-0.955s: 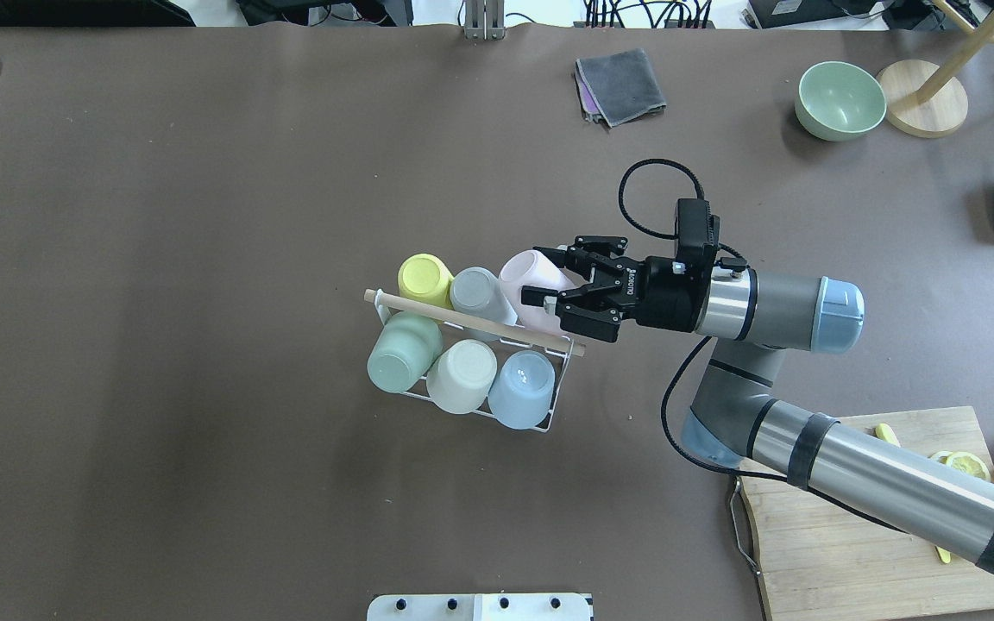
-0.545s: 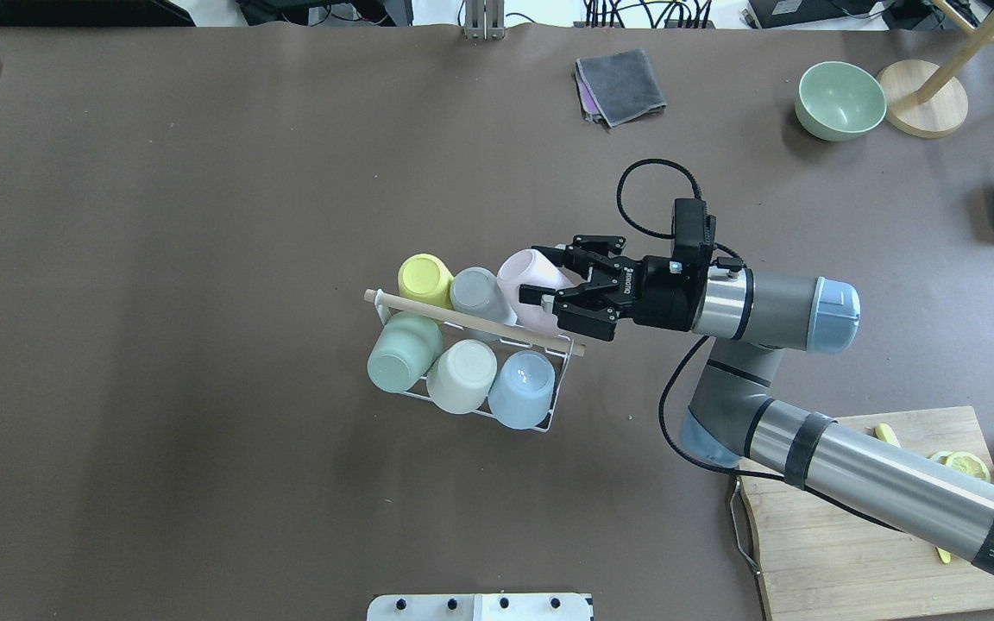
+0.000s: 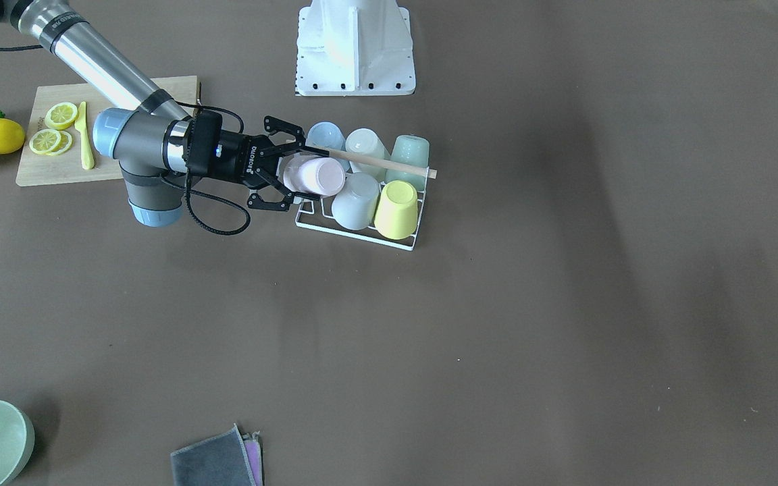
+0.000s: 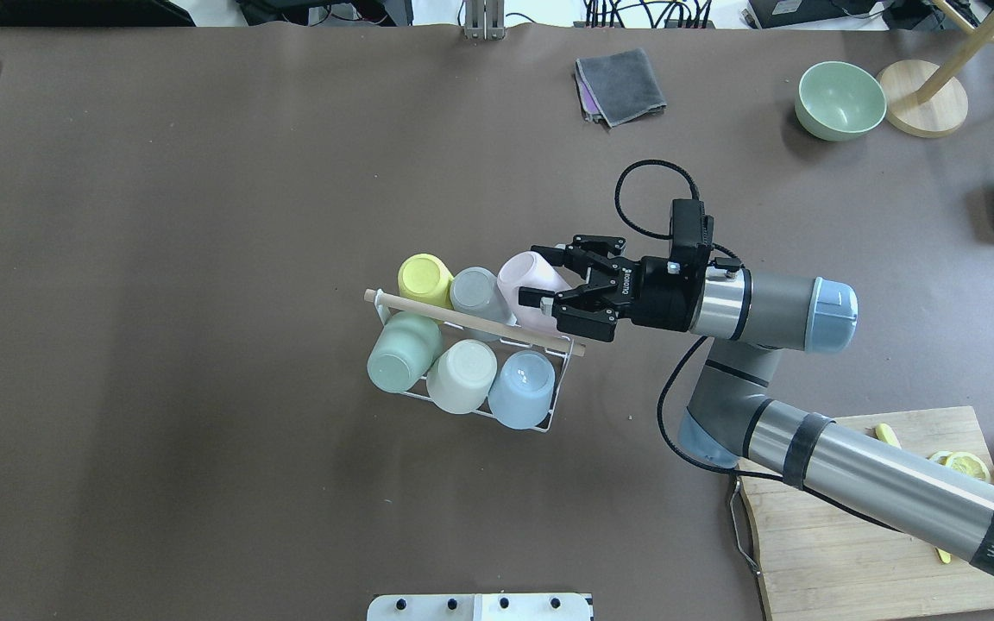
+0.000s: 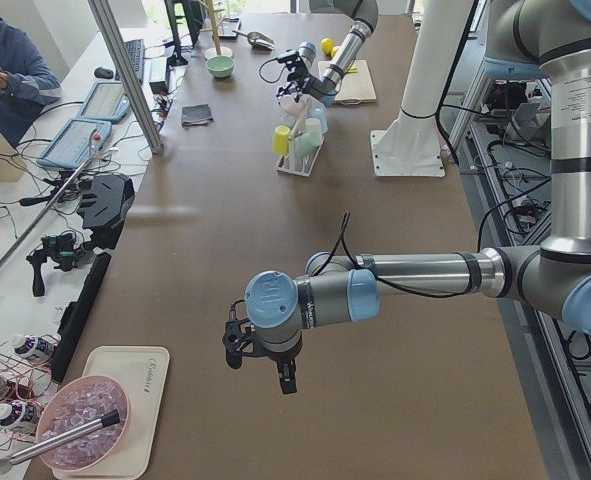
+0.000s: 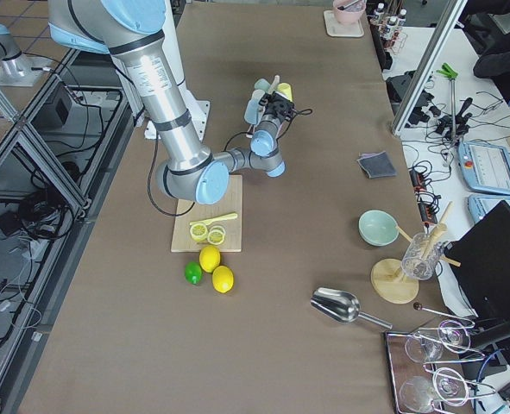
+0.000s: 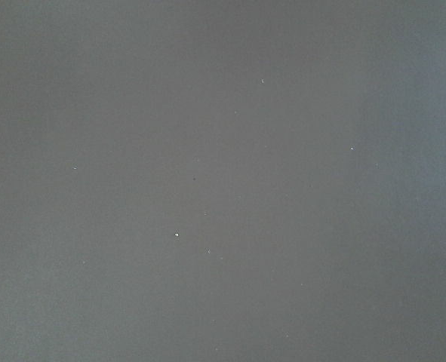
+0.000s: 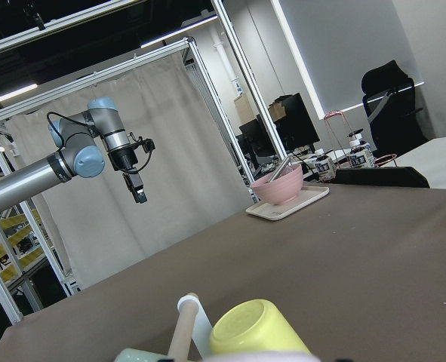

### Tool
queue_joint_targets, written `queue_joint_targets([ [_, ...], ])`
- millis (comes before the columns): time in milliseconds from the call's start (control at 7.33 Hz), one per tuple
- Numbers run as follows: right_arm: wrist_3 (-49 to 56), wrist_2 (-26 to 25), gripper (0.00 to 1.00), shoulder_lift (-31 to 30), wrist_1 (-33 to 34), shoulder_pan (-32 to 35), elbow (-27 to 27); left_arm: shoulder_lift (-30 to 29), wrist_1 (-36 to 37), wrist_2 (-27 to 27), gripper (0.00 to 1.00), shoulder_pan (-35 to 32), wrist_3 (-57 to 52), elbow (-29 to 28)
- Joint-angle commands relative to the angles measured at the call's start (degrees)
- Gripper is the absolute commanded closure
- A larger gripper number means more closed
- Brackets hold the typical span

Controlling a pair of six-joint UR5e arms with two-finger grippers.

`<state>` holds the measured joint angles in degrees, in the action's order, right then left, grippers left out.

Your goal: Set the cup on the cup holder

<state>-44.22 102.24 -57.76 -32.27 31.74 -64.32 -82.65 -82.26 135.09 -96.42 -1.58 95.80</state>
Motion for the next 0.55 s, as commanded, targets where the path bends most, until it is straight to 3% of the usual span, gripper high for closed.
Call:
queue_joint_targets([
  [0,0.0,0.0,0.00,0.0,-0.1,0.0,-0.1,0.1,0.0,0.0,0.02,0.0,0.0,0.0],
  [409,-0.1,-0.2,0.00,0.2,0.0,1.6,-0.2,0.1,0.0,0.0,0.02,0.0,0.0,0.1],
])
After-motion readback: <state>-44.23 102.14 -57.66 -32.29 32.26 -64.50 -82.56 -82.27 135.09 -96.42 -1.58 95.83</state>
